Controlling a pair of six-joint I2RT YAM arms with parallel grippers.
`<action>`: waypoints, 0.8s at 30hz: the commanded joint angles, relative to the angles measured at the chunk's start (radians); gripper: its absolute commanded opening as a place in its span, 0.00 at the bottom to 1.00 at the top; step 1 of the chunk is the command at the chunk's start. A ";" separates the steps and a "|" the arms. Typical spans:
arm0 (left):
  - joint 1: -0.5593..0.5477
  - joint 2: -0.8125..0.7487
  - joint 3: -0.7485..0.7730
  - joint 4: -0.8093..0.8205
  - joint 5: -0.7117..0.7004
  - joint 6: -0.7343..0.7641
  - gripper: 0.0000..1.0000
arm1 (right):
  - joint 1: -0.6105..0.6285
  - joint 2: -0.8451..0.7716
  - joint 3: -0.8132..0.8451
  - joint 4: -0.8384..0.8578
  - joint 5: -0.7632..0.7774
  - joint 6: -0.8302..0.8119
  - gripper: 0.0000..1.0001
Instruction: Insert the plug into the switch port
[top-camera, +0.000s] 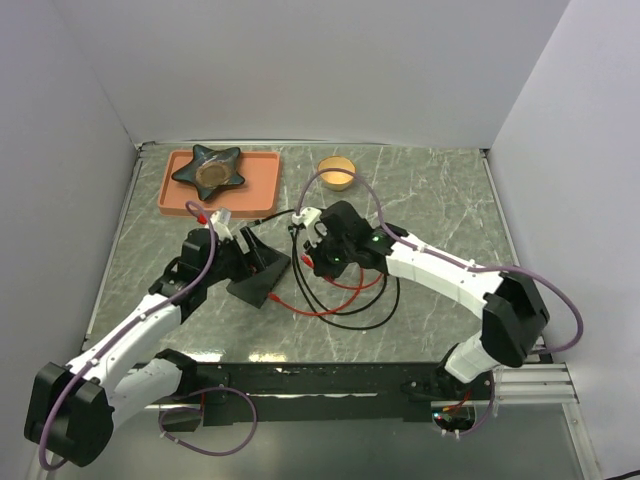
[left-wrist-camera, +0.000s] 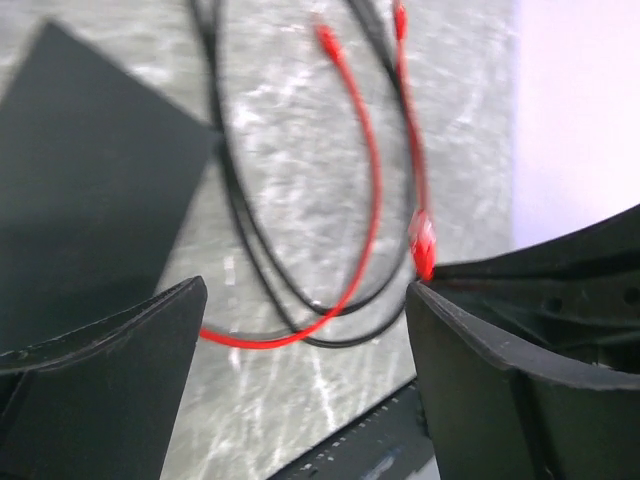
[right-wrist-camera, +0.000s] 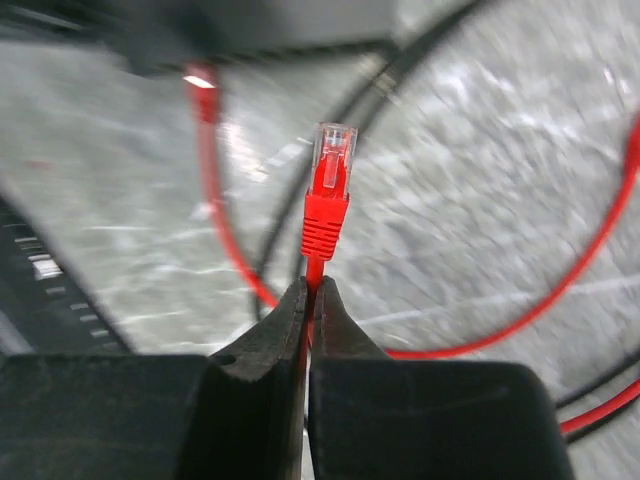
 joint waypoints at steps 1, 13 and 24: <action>-0.018 -0.014 -0.007 0.206 0.111 -0.044 0.86 | 0.009 -0.066 -0.051 0.068 -0.147 0.029 0.00; -0.154 0.095 0.047 0.266 0.047 -0.058 0.77 | 0.018 -0.107 -0.057 0.078 -0.175 0.060 0.00; -0.232 0.130 0.079 0.282 -0.041 -0.064 0.51 | 0.028 -0.149 -0.048 0.075 -0.195 0.065 0.00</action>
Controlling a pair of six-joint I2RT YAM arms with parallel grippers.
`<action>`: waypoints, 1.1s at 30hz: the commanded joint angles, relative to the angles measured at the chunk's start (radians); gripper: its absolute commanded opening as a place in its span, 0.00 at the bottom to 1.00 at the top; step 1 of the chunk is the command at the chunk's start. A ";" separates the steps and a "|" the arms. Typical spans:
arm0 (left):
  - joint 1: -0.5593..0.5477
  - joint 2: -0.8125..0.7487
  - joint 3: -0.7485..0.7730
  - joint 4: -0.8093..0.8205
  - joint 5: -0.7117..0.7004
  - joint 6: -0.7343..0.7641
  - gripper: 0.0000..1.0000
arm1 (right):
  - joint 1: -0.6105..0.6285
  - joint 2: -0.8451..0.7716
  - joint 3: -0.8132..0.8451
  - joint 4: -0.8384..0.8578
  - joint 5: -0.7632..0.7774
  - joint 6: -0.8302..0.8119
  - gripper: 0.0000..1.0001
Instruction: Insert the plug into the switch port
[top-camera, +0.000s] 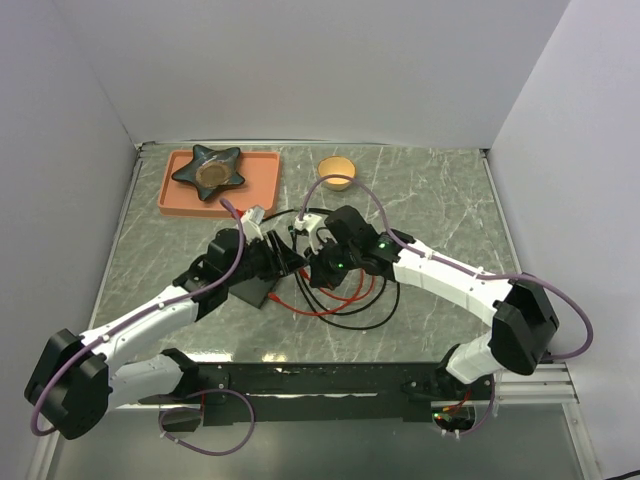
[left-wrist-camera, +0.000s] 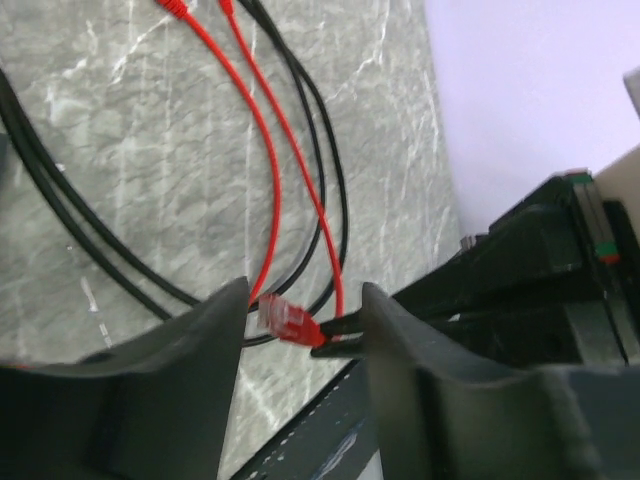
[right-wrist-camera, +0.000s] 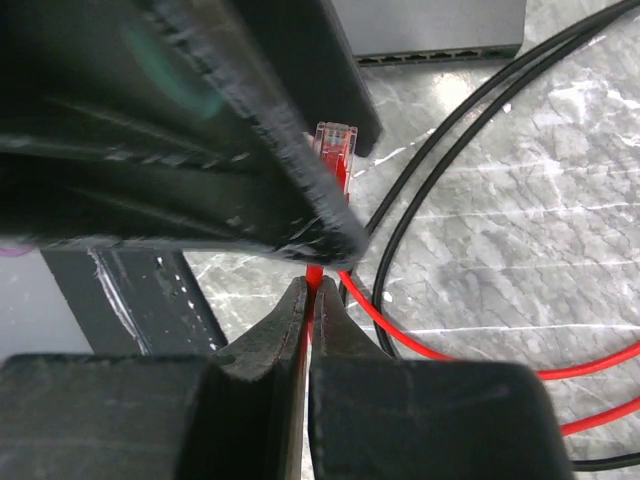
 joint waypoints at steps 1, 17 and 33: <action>-0.021 0.003 0.052 0.054 -0.062 -0.008 0.45 | 0.014 -0.067 0.021 0.027 -0.009 0.007 0.00; -0.112 -0.050 0.012 0.080 -0.239 -0.153 0.01 | 0.016 -0.160 -0.053 0.151 0.084 0.099 0.51; -0.141 -0.092 0.016 0.059 -0.296 -0.205 0.01 | 0.025 -0.154 -0.068 0.266 0.089 0.164 0.24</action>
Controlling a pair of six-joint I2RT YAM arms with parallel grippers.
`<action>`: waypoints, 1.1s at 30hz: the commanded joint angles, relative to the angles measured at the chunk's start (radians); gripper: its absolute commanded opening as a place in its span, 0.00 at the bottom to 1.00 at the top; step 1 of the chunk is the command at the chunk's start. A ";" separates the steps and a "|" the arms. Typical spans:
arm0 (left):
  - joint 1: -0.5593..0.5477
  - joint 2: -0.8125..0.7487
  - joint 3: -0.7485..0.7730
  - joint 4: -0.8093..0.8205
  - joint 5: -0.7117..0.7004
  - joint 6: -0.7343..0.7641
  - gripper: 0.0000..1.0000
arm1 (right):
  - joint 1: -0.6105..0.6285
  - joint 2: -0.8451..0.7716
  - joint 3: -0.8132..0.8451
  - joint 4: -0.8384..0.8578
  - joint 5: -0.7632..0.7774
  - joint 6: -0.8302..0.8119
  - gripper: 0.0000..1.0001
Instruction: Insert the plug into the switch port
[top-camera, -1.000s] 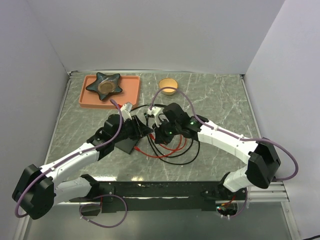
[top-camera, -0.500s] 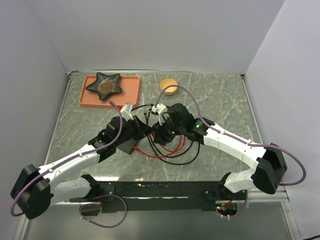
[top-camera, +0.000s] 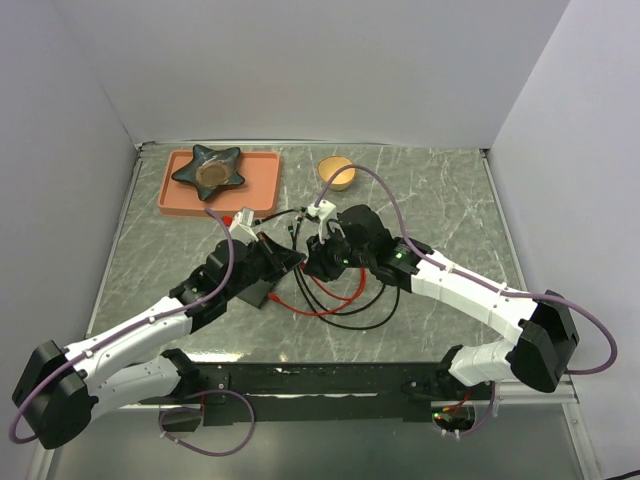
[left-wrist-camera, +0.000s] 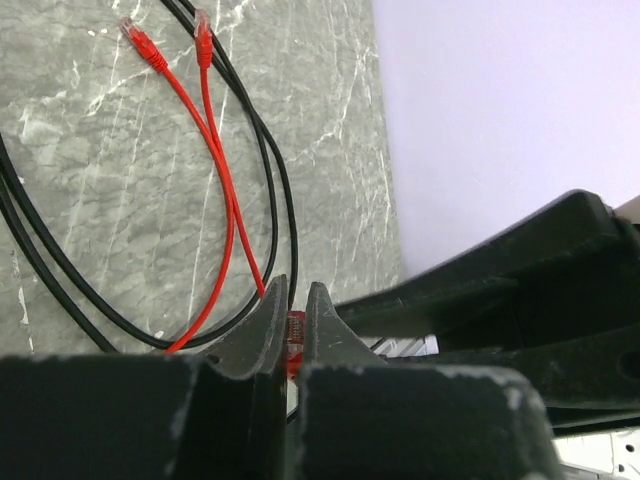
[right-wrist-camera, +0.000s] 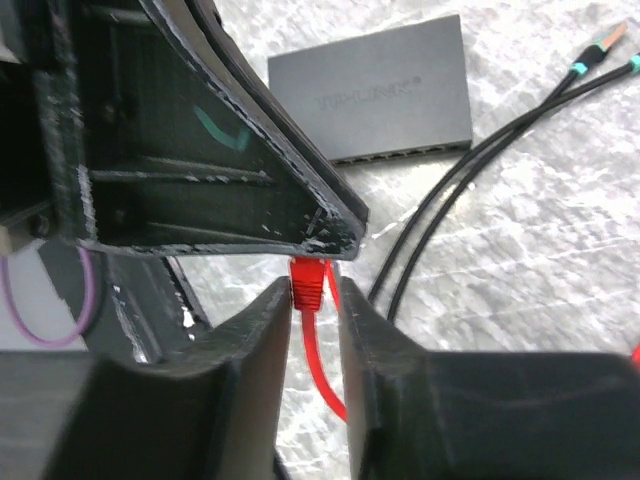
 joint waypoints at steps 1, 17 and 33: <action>-0.009 0.005 0.024 0.039 -0.013 -0.019 0.01 | 0.012 -0.019 -0.001 0.079 0.013 0.024 0.21; -0.012 -0.016 0.031 0.005 -0.043 -0.011 0.01 | 0.013 -0.037 -0.049 0.143 -0.045 0.044 0.30; -0.012 -0.033 0.031 0.016 -0.037 -0.025 0.01 | 0.013 0.012 -0.036 0.156 -0.082 0.066 0.38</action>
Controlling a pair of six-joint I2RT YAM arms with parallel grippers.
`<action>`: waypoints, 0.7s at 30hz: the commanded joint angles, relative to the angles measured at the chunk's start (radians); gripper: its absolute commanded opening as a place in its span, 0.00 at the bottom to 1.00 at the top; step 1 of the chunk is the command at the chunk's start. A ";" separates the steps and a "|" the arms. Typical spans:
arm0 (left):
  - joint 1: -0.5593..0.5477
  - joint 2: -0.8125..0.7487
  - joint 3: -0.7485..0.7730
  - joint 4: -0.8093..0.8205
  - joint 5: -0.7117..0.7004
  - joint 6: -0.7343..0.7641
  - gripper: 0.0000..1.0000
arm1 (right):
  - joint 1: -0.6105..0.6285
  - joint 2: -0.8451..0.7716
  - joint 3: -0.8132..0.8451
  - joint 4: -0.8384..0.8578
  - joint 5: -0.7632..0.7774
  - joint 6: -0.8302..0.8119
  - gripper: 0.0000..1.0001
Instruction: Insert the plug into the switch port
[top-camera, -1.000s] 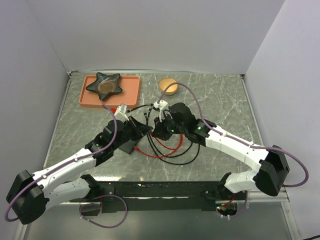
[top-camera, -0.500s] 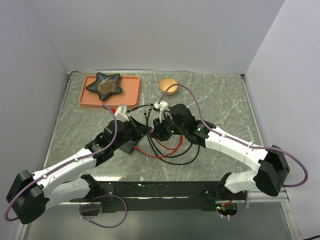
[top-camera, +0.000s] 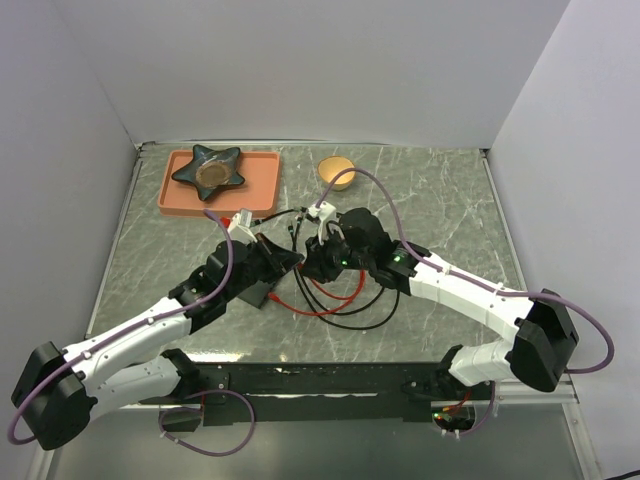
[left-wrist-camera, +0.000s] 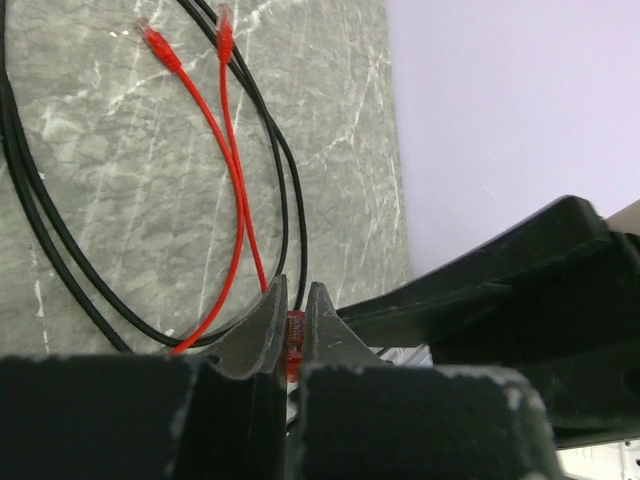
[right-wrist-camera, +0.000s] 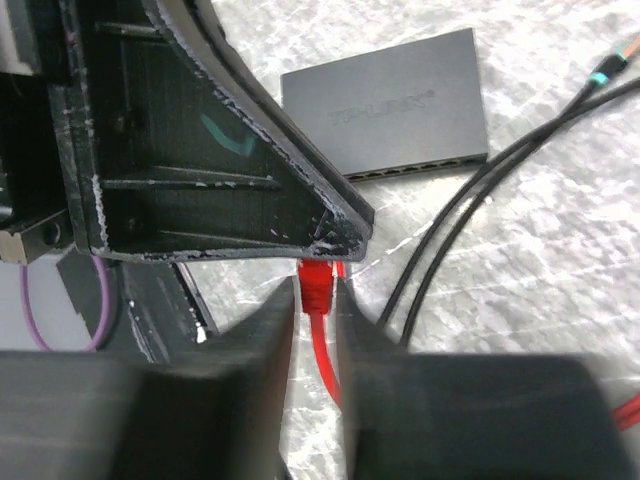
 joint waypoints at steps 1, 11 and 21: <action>-0.006 -0.026 0.031 0.048 -0.002 -0.021 0.01 | 0.011 0.009 0.010 0.064 -0.066 0.016 0.43; -0.006 -0.026 0.032 0.037 -0.004 -0.018 0.04 | 0.011 -0.003 -0.006 0.062 -0.008 0.026 0.00; -0.005 -0.155 0.106 -0.182 -0.107 0.058 0.82 | 0.008 -0.181 -0.108 0.070 -0.123 -0.089 0.00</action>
